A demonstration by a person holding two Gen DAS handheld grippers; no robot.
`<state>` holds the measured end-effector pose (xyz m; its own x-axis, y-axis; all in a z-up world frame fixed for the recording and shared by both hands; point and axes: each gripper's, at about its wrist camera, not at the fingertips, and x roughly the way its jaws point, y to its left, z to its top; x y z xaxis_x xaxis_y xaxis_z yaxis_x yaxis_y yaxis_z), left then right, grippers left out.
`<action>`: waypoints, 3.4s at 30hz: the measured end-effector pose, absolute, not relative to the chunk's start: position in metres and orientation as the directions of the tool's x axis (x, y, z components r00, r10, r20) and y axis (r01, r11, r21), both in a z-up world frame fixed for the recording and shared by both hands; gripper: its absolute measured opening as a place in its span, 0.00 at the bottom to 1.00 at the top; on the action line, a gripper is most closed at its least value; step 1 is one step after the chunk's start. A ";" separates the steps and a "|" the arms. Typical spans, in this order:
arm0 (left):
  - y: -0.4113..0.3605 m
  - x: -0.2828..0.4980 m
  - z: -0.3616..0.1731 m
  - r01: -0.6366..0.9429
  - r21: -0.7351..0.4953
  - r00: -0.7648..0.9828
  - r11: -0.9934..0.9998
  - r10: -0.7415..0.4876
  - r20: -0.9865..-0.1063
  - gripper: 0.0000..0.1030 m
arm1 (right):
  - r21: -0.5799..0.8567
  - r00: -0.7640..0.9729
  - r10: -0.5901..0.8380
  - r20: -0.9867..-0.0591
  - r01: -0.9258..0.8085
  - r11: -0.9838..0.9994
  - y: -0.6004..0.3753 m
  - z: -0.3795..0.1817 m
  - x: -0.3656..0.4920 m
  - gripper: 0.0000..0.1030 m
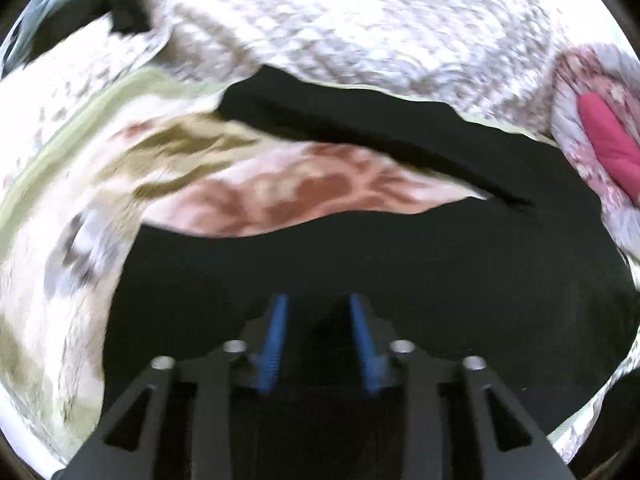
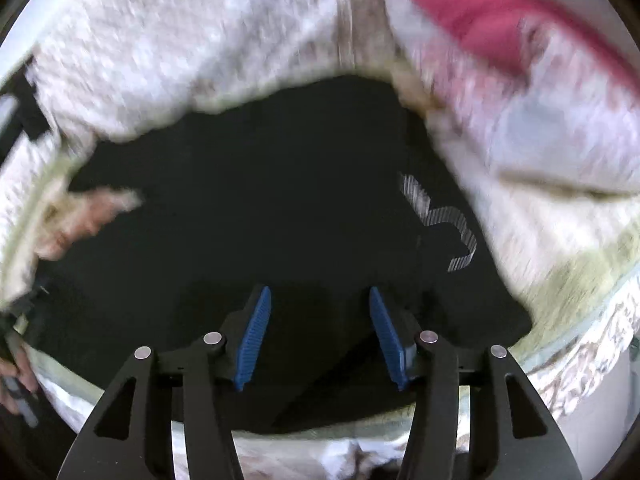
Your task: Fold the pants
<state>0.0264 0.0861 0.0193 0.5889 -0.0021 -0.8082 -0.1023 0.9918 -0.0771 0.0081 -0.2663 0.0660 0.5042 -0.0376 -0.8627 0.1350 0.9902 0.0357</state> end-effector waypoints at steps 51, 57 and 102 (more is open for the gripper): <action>0.038 0.303 -0.003 0.142 0.028 0.562 0.989 -0.058 -0.825 0.74 | -0.089 0.420 0.089 -0.903 -0.387 0.918 -0.242 0.034 0.319 0.65; 0.013 0.299 0.000 0.158 0.135 0.590 0.978 0.016 -0.808 0.21 | -0.108 0.419 0.071 -0.905 -0.388 0.916 -0.229 0.042 0.318 0.09; 0.002 0.094 0.017 0.115 0.057 0.545 0.992 -0.015 -0.839 0.50 | 0.402 0.611 0.145 -0.778 0.308 0.862 -0.309 0.092 -0.046 0.51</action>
<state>0.0940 0.0016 0.0171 0.5447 -0.0149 -0.8385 0.1152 0.9917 0.0572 -0.0462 -0.3093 0.0925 0.6108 0.1448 -0.7784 0.3077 0.8625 0.4018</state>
